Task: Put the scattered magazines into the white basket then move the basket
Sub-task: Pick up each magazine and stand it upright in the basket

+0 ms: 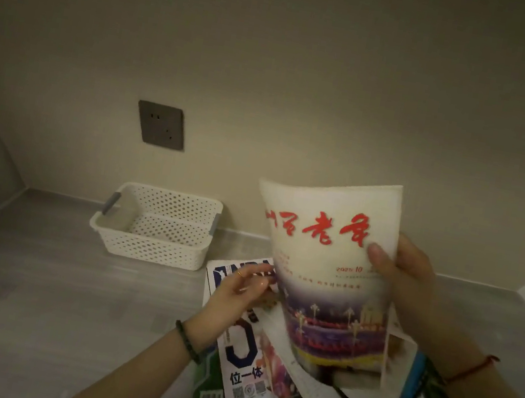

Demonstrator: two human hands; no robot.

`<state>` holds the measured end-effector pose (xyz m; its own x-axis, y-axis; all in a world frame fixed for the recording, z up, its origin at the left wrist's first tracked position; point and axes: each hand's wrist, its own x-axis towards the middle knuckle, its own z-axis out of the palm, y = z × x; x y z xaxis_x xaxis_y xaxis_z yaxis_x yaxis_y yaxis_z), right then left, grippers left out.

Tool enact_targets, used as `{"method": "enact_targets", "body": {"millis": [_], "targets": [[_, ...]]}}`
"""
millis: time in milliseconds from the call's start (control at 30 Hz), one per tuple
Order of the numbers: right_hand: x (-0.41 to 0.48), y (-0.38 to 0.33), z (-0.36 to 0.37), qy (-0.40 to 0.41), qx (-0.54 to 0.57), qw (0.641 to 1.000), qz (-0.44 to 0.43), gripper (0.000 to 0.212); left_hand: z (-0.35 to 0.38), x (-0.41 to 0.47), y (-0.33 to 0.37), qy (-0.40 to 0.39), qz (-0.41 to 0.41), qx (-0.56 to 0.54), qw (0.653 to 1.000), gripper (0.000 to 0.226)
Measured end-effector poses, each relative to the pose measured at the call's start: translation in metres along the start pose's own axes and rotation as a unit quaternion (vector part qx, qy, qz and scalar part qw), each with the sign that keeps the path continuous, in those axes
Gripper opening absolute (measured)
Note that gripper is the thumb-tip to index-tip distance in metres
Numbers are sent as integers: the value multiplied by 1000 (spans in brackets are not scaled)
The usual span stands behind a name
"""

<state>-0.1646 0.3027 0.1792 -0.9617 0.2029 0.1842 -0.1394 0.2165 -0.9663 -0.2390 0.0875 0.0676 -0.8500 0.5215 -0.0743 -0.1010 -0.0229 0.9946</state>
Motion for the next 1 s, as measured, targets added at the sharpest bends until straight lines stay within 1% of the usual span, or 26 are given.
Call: {"method": "enact_targets", "body": {"millis": [33, 100, 167, 200, 233, 300, 333, 400, 467, 533, 567, 600, 667, 733, 833, 900, 1000], "targets": [[6, -1, 5, 14, 31, 999, -5, 22, -6, 2, 7, 19, 19, -20, 999, 28], [18, 0, 20, 29, 73, 997, -8, 16, -19, 4, 21, 43, 38, -4, 998, 34], [28, 1, 39, 4, 117, 993, -3, 19, -36, 7, 31, 67, 35, 22, 997, 49], [33, -1, 49, -12, 146, 989, 2, 21, -45, 8, 34, 70, 36, 16, 997, 53], [39, -4, 58, -30, 170, 985, 4, 22, -55, 10, 36, 59, 38, -7, 998, 51], [53, -12, 76, -70, 204, 976, 6, 23, -77, 11, 43, 27, 36, -51, 998, 37], [60, -17, 84, -84, 217, 972, 4, 23, -88, 12, 47, 26, 40, -61, 997, 31], [77, -26, 102, -90, 234, 968, -1, 21, -111, 15, 53, 60, 57, -77, 994, 21], [97, -32, 120, -53, 213, 976, -5, 15, -138, 20, 58, 112, 78, -102, 985, 19], [119, -31, 140, 10, 118, 993, -8, 13, -166, 27, 65, 159, 103, -119, 975, 17], [130, -27, 151, 22, 51, 998, -12, 15, -181, 30, 70, 171, 114, -116, 972, 17], [140, -22, 162, 17, -6, 1000, -11, 22, -196, 34, 75, 176, 121, -109, 971, 16], [158, -8, 183, -13, -72, 997, 3, 36, -223, 44, 84, 184, 133, -98, 969, 13], [174, 2, 202, -10, -100, 995, 7, 39, -247, 57, 91, 206, 144, -85, 964, 11], [201, 9, 228, 59, -113, 992, -11, 33, -275, 82, 95, 241, 153, -48, 957, 10], [218, 17, 244, 104, -114, 988, -7, 28, -290, 100, 92, 265, 141, -22, 954, 8], [236, 41, 260, 129, -116, 985, 14, 24, -306, 127, 77, 307, 107, 34, 945, 13]]}}
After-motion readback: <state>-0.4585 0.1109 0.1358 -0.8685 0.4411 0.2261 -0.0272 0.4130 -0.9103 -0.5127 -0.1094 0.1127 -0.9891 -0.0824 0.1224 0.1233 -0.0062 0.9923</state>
